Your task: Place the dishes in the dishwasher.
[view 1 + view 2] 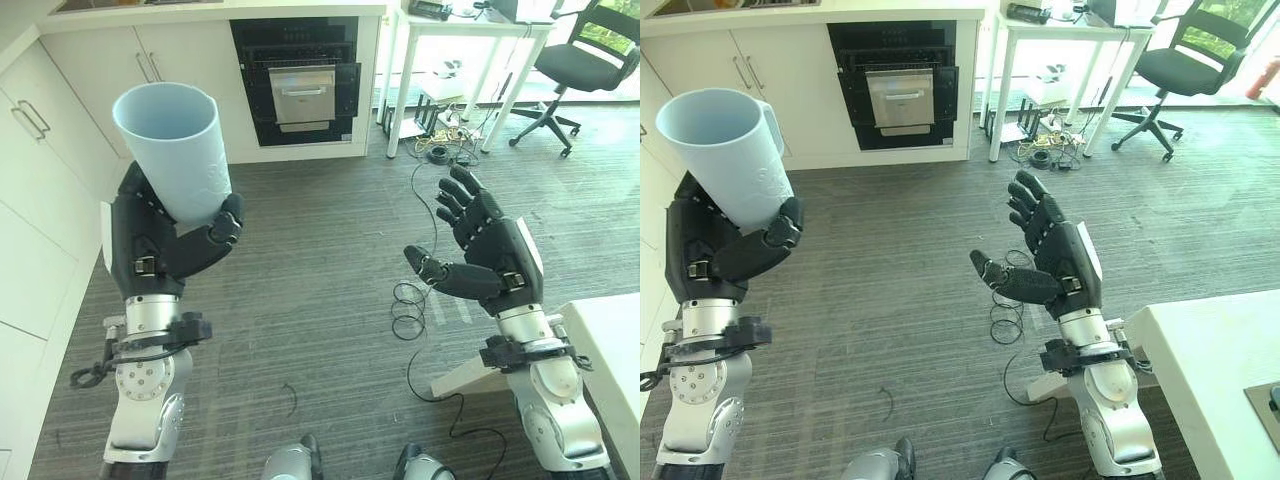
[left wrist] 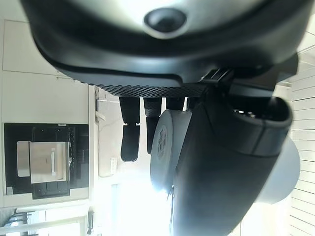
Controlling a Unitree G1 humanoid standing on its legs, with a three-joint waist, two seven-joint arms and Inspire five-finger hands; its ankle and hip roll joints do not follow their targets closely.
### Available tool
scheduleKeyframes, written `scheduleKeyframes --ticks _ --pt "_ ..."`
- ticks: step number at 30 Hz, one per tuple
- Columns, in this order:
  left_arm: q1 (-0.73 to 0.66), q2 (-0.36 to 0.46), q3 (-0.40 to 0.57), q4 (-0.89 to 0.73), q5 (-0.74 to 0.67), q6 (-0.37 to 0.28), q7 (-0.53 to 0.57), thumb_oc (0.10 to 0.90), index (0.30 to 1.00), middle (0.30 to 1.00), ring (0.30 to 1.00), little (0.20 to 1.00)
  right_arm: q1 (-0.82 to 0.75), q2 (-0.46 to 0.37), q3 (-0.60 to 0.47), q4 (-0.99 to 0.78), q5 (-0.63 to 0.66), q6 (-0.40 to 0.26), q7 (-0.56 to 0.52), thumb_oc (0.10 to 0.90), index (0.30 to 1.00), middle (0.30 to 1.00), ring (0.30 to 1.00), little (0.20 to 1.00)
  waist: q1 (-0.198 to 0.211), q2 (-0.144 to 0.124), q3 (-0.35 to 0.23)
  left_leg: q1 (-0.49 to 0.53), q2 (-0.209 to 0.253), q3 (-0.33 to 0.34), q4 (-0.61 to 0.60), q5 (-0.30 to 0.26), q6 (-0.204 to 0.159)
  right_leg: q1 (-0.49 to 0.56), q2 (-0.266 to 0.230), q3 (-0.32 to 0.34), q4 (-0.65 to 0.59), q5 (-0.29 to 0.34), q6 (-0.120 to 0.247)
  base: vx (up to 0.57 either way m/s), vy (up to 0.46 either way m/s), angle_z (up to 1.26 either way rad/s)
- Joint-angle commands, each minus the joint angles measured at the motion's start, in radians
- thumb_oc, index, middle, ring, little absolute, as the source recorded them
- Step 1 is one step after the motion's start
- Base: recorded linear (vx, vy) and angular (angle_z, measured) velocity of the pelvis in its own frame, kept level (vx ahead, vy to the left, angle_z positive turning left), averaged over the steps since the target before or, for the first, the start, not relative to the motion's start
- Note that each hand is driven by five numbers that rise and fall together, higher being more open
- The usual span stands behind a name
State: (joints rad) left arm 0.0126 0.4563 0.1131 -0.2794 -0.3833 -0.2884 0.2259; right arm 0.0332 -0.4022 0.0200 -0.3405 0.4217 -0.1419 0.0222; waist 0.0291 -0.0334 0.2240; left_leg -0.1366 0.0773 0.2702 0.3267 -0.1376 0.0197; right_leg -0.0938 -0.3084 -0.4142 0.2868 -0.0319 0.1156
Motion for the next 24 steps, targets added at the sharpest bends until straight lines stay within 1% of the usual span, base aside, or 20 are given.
scheduleKeyframes --ticks 1,6,7,9,11,12,16,19,24 --pt "-0.088 0.054 0.019 -0.098 0.028 -0.107 -0.024 0.4 0.3 0.3 0.3 0.3 -0.063 -0.023 -0.033 -0.068 -0.016 -0.105 -0.005 0.8 0.9 0.9 0.9 0.9 -0.003 0.008 -0.05 0.075 0.057 -0.013 -0.027 -0.079 -0.056 0.037 0.016 0.017 0.013 -0.059 0.051 0.0 -0.105 -0.11" --pt "-0.086 0.045 0.016 -0.104 0.036 -0.113 -0.002 0.4 0.3 0.3 0.3 0.3 -0.062 -0.031 -0.03 -0.067 -0.027 -0.095 0.014 0.8 0.9 0.9 0.9 0.9 -0.007 0.011 -0.055 0.076 0.067 -0.017 -0.027 -0.073 -0.065 0.04 0.035 0.025 0.013 -0.078 0.049 0.0 -0.075 -0.06" --pt "-0.094 0.042 -0.103 -0.062 0.152 -0.129 0.052 0.4 0.3 0.3 0.3 0.3 -0.075 -0.082 0.016 -0.029 0.028 -0.109 -0.004 0.8 0.9 0.9 0.9 0.9 -0.036 0.005 -0.033 0.022 -0.073 -0.136 -0.027 -0.082 0.011 -0.079 0.161 0.216 0.013 -0.052 0.011 0.01 -0.069 -0.01" --pt "-0.087 0.031 -0.094 -0.067 0.142 -0.127 0.042 0.4 0.3 0.3 0.3 0.3 -0.068 -0.082 -0.001 -0.035 0.035 -0.103 0.007 0.8 0.9 0.9 0.9 0.9 -0.033 0.005 -0.043 0.025 -0.066 -0.122 -0.027 -0.085 0.01 -0.076 0.159 0.208 0.013 -0.058 0.009 0.04 -0.071 0.14" --pt "-0.047 0.021 -0.069 -0.078 0.13 -0.135 0.027 0.4 0.3 0.3 0.3 0.3 -0.035 -0.07 -0.022 -0.056 0.042 -0.094 0.012 0.8 0.9 0.9 0.9 0.9 -0.027 0.006 -0.057 0.035 -0.052 -0.105 -0.027 -0.09 0.006 -0.056 0.153 0.182 0.013 -0.075 0.004 0.09 -0.127 0.07" --pt "-0.029 0.019 -0.056 -0.085 0.114 -0.151 0.028 0.4 0.3 0.3 0.3 0.3 -0.015 -0.072 -0.027 -0.072 0.012 -0.084 0.009 0.8 0.9 0.9 0.9 0.9 -0.025 0.007 -0.064 0.04 -0.045 -0.102 -0.027 -0.089 0.001 -0.044 0.156 0.173 0.013 -0.087 -0.002 0.07 -0.135 0.0" --pt "-0.006 0.014 -0.042 -0.099 0.105 -0.168 0.039 0.4 0.3 0.3 0.3 0.3 -0.007 -0.081 -0.029 -0.074 0.007 -0.084 0.009 0.8 0.9 0.9 0.9 0.9 -0.012 0.008 -0.071 0.042 -0.038 -0.105 -0.027 -0.086 -0.007 -0.031 0.154 0.155 0.013 -0.099 -0.008 0.02 -0.074 0.12" --pt "0.004 0.006 -0.031 -0.103 0.099 -0.166 0.044 0.4 0.3 0.3 0.3 0.3 -0.024 -0.082 -0.02 -0.069 0.014 -0.079 -0.004 0.8 0.9 0.9 0.9 0.9 0.004 0.009 -0.074 0.04 -0.038 -0.12 -0.027 -0.083 -0.015 -0.023 0.155 0.143 0.013 -0.105 -0.01 0.0 -0.061 0.05" --pt "0.023 0.004 -0.019 -0.111 0.104 -0.163 0.064 0.4 0.3 0.3 0.3 0.3 -0.023 -0.082 -0.004 -0.067 0.022 -0.072 0.01 0.8 0.9 0.9 0.9 0.9 0.021 0.01 -0.078 0.033 -0.033 -0.128 -0.027 -0.077 -0.024 -0.015 0.152 0.125 0.013 -0.112 -0.012 -0.02 -0.017 0.13"
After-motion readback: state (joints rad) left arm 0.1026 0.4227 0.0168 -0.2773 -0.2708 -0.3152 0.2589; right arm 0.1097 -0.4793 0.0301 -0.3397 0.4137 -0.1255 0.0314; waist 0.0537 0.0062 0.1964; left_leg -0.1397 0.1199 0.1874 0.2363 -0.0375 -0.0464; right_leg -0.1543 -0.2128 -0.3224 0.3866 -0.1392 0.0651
